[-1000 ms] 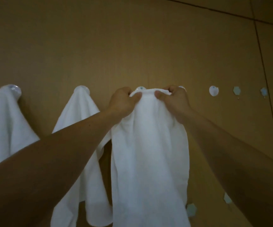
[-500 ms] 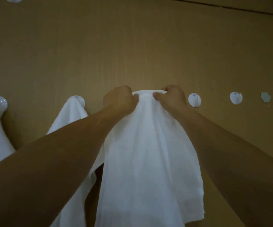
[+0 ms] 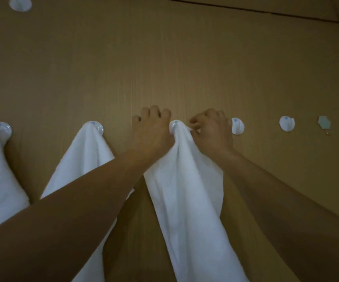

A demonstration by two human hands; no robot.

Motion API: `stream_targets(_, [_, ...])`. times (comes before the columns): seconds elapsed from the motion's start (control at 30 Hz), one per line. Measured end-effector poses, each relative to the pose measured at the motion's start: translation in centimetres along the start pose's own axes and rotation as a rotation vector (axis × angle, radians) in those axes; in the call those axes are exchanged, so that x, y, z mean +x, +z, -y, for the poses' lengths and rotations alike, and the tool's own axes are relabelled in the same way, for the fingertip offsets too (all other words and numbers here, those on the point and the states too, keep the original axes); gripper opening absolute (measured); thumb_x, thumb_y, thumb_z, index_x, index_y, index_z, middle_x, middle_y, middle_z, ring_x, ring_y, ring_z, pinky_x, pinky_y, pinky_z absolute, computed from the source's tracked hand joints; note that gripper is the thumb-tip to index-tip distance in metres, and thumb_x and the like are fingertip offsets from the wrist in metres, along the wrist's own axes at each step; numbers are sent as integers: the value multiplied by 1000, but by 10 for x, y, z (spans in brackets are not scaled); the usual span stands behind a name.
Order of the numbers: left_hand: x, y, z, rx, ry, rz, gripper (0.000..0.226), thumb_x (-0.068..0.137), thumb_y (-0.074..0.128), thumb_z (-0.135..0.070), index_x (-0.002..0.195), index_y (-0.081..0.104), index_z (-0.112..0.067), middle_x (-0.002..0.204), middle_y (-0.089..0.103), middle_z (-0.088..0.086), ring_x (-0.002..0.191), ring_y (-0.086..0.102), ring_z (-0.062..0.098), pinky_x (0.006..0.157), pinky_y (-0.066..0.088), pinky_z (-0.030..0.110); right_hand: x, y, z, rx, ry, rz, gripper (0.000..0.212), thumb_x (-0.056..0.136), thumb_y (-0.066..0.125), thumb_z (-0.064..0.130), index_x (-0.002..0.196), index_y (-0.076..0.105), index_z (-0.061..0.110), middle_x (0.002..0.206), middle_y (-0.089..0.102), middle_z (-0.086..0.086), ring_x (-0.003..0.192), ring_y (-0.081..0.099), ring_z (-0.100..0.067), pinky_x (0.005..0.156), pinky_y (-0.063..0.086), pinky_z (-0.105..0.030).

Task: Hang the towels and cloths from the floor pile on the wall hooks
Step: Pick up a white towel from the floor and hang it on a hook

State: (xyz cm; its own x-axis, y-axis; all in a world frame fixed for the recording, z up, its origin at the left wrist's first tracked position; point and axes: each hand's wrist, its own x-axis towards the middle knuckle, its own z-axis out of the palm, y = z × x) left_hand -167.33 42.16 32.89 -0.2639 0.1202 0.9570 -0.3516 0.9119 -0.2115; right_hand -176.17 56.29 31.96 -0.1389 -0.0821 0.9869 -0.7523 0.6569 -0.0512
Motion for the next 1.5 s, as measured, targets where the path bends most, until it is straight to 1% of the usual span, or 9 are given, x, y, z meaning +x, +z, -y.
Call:
stream_targets(0.13, [-17,7,1,32,217,9,39,98,32,-38,111,58,-13,105,58,5,93,47,21,86,32,36,-12,7,5,-23,-184,24,31,90,41,31,61,48,23,61,52,9,69,53,-16,77,34,-35])
stream_targets(0.33, [-13,-6,-8,161,190,162,29,84,52,-39,96,56,-14,80,41,0,77,38,19,89,32,40,-4,-7,7,-225,-193,257,17,84,48,33,69,47,24,64,54,8,66,52,-16,84,26,-34])
stream_targets(0.47, [-5,-15,-24,333,162,312,26,88,51,-23,67,35,-20,88,56,1,99,49,22,97,28,38,-5,-1,19,-331,-101,320,13,87,47,28,75,49,23,73,57,5,73,48,-20,80,29,-32])
stream_targets(0.67, [-26,-9,-13,-841,-296,417,6,89,56,-17,85,56,-12,85,60,-1,76,59,16,61,44,25,-32,-2,16,684,318,391,15,86,53,16,72,51,19,70,55,4,63,53,-12,52,37,-20])
stream_targets(0.8, [-48,-2,-5,-1258,-610,508,12,87,56,-19,98,61,-15,90,67,3,75,64,16,46,48,22,-47,-3,6,923,443,464,7,86,54,16,85,59,21,79,63,3,65,61,-9,50,45,-20])
stream_targets(0.97, [-75,12,-16,-1280,-345,442,6,94,57,-31,89,58,-35,77,67,-20,66,61,-13,48,43,4,-73,9,-10,715,198,522,18,94,50,15,109,59,14,98,64,1,88,61,-14,70,48,-25])
stream_targets(1.2, [-85,18,-17,-1020,-315,368,21,101,36,-33,110,52,-23,92,57,-12,81,56,4,60,39,17,-90,0,-24,514,271,851,18,88,54,24,102,63,19,100,66,-1,86,63,-17,68,48,-27])
stream_targets(1.37, [-66,8,-20,-805,-429,157,30,97,33,-48,101,45,-20,82,50,-14,70,50,3,54,32,22,-67,-15,-8,323,218,383,32,82,40,50,77,51,20,74,55,4,65,53,-17,55,36,-29])
stream_targets(1.5, [-67,10,-21,-779,-311,209,29,99,36,-44,108,47,-18,89,51,-11,75,52,3,56,32,19,-58,-9,8,593,277,443,31,92,50,42,105,55,14,95,62,3,84,61,-16,66,46,-30])
